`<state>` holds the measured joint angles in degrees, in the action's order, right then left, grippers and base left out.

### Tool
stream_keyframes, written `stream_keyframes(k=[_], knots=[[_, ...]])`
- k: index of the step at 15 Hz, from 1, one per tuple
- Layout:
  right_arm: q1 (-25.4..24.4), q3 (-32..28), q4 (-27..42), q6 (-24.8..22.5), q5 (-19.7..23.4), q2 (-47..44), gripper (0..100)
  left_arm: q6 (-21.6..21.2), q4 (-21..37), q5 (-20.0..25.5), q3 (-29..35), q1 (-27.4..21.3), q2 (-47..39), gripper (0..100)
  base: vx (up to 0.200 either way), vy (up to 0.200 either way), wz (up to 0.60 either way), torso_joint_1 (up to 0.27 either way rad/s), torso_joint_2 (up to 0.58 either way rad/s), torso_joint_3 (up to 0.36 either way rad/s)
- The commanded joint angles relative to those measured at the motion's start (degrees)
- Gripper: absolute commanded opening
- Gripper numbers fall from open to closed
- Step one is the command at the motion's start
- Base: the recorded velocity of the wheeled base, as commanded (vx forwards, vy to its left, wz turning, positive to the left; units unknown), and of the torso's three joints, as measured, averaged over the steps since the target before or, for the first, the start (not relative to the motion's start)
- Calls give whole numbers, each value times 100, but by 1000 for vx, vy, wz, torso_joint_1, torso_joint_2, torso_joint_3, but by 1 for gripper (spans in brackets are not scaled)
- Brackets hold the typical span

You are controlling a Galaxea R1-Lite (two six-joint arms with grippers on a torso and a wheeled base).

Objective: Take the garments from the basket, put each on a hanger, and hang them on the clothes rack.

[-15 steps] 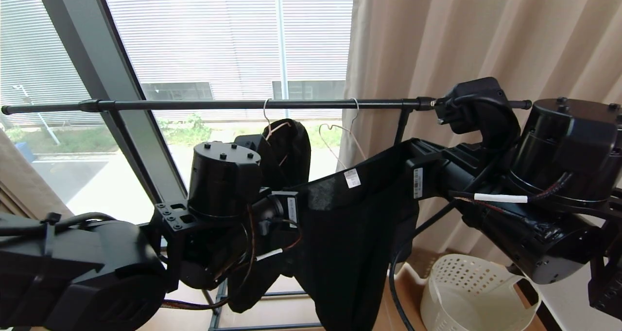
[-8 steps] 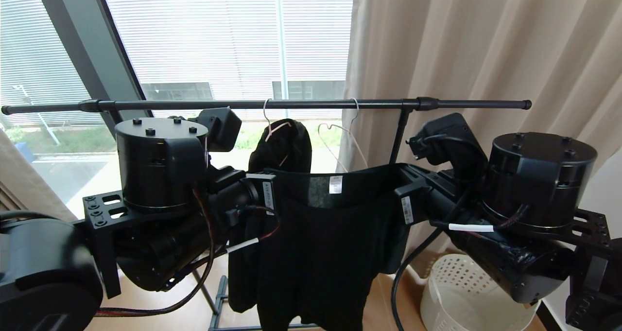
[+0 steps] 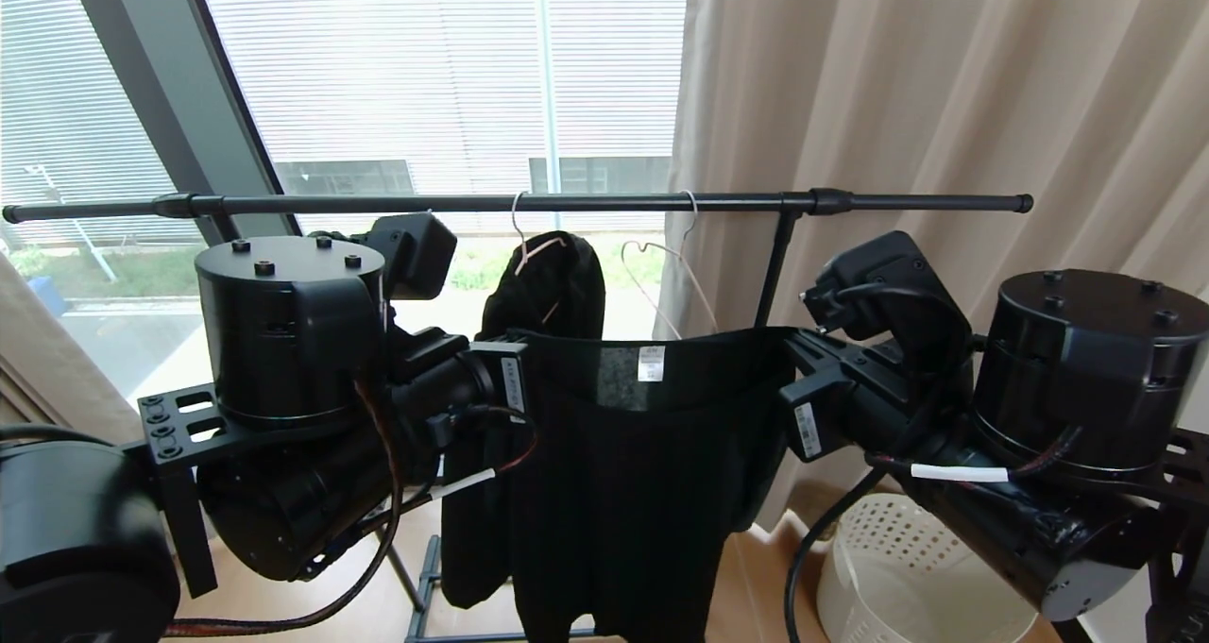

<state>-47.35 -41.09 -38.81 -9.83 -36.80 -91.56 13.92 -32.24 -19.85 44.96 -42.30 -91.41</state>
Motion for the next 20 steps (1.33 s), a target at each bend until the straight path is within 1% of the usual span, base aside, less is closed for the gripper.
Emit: stream_keyframes(k=[1, 2, 3, 5, 6, 7, 8, 9, 10, 11, 13, 14, 15, 17, 18, 20], knots=[[-11, 603, 41, -582, 525, 587, 0, -21, -1, 33, 250, -6, -53, 0, 0, 0, 0, 0, 0, 0], [-20, 743, 58, -696, 780, 684, 0, -21, -1, 51, 303, -6, -123, 0, 0, 0, 0, 0, 0, 0], [-134, 901, 67, -828, 1140, 745, 0, -21, -10, 104, 479, -6, -308, 0, 0, 0, 0, 0, 0, 0], [-460, 1007, 76, -802, 1263, 745, 0, -21, -1, 113, 813, -33, -563, 0, 0, 0, 0, 0, 0, 0], [-618, 1086, 67, -802, 1439, 736, 0, -21, -1, 113, 936, -103, -651, 0, 0, 0, 0, 0, 0, 0], [-644, 1104, 76, -793, 1536, 736, 0, -21, -1, 113, 997, -129, -677, 0, 0, 0, 0, 0, 0, 0], [-908, 1130, 76, -661, 1694, 692, 0, -65, -1, 113, 1226, -173, -774, 0, 0, 0, 0, 0, 0, 0], [-1198, 1130, 76, -494, 1703, 649, 0, -144, -1, 113, 1419, -182, -835, 0, 0, 0, 0, 0, 0, 0], [-1382, 1112, 76, -318, 1703, 534, 0, -267, -1, 113, 1595, -191, -905, 0, 0, 0, 0, 0, 0, 0], [-1426, 1104, 67, -283, 1703, 508, 0, -302, 8, 113, 1648, -191, -914, 0, 0, 0, 0, 0, 0, 0], [-1778, 1024, 14, -46, 1703, 332, 0, -531, 8, 113, 1955, -305, -993, 0, 0, 0, 0, 0, 0, 0], [-2015, 840, 14, 323, 1703, 227, 0, -645, 8, 113, 2078, -323, -1055, 0, 0, 0, 0, 0, 0, 0], [-2200, 620, 32, 693, 1694, 104, 0, -654, 8, 113, 2140, -367, -1064, 0, 0, 0, 0, 0, 0, 0], [-2261, 225, 49, 1220, 1659, -151, 0, -654, 8, 113, 2122, -551, -1055, 0, 0, 0, 0, 0, 0, 0], [-2261, 137, 6, 1396, 1641, -222, 0, -654, 8, 104, 2113, -577, -1055, 0, 0, 0, 0, 0, 0, 0], [-2261, 93, 6, 1466, 1624, -151, 0, -671, 34, 104, 2113, -569, -1020, 0, 0, 0, 0, 0, 0, 0]])
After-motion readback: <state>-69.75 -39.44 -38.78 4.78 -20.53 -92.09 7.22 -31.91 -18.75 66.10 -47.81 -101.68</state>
